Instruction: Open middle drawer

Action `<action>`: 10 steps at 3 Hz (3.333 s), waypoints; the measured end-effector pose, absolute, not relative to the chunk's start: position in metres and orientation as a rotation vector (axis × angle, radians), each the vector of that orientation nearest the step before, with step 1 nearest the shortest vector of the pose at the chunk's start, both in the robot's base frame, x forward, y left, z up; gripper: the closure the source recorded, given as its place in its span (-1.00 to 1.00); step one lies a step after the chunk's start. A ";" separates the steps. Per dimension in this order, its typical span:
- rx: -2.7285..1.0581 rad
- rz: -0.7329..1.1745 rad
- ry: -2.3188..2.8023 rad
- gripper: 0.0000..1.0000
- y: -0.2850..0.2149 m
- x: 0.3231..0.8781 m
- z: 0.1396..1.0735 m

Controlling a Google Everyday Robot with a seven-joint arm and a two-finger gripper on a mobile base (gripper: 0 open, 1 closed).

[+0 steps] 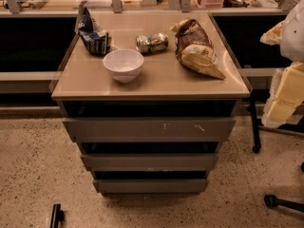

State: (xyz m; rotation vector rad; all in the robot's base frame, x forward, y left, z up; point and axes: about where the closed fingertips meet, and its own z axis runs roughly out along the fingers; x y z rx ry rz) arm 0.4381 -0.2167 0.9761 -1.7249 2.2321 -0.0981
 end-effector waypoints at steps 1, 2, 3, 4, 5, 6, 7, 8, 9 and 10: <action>-1.725 -0.098 2.232 -1.00 -0.217 0.438 0.976; -1.705 -0.102 2.218 -1.00 -0.216 0.438 0.972; -1.622 -0.002 2.188 -1.00 -0.203 0.424 0.934; -1.514 0.230 2.167 -1.00 -0.176 0.406 0.862; -1.392 0.482 2.160 -1.00 -0.122 0.397 0.750; -1.391 0.479 2.154 -1.00 -0.121 0.396 0.752; -1.298 0.500 2.181 -1.00 -0.124 0.388 0.720; -1.163 0.550 2.209 -1.00 -0.128 0.381 0.653; -1.073 0.583 2.232 -0.65 -0.131 0.391 0.598; -1.052 0.592 2.235 -0.19 -0.131 0.393 0.589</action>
Offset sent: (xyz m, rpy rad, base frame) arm 0.0011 0.0027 -0.0232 0.0530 -0.0635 -0.0174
